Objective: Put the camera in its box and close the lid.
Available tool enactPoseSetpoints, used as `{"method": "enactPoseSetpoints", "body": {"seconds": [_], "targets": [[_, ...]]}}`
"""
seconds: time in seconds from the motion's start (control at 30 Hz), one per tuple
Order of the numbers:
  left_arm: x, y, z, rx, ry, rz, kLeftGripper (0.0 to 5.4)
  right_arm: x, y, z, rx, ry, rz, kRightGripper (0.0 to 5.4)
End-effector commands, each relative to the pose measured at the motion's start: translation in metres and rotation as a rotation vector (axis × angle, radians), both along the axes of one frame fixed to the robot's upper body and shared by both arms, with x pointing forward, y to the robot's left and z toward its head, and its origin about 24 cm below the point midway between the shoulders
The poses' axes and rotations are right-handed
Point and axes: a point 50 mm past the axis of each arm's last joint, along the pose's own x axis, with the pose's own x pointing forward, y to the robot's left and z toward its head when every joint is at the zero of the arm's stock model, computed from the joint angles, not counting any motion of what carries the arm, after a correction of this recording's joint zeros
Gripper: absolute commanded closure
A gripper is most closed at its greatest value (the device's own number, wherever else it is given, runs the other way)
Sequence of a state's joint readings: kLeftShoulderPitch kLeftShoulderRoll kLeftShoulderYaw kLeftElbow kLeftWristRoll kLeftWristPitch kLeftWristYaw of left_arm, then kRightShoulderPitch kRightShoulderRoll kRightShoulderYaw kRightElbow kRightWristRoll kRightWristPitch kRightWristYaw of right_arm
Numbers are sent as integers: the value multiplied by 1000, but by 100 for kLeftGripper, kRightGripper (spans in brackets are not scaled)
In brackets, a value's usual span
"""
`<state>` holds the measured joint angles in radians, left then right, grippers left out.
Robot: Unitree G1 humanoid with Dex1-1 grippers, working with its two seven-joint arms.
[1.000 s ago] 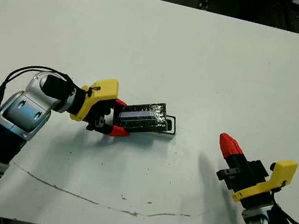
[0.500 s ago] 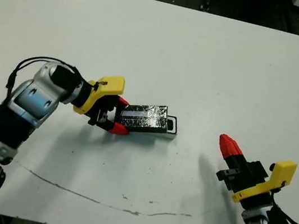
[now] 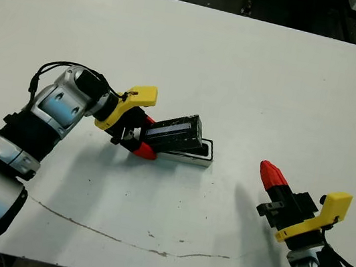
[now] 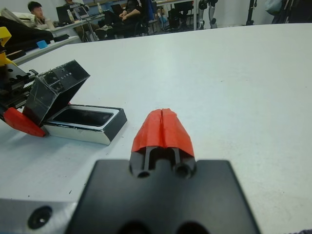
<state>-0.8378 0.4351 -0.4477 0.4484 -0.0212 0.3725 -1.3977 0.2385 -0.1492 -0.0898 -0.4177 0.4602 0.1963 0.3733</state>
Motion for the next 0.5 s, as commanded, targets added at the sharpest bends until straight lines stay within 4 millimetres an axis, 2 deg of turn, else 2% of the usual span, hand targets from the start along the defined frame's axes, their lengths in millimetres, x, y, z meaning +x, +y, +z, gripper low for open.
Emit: {"method": "enactPoseSetpoints", "body": {"seconds": [0.03, 0.5], "targets": [[-9, -36, -11, -52, 37, -109, 223, -2, -2, -2, -12, 14, -7, 540], [-7, -34, -8, -47, 6, -99, 223, -2, -2, -3, -2, 21, -3, 540]]}}
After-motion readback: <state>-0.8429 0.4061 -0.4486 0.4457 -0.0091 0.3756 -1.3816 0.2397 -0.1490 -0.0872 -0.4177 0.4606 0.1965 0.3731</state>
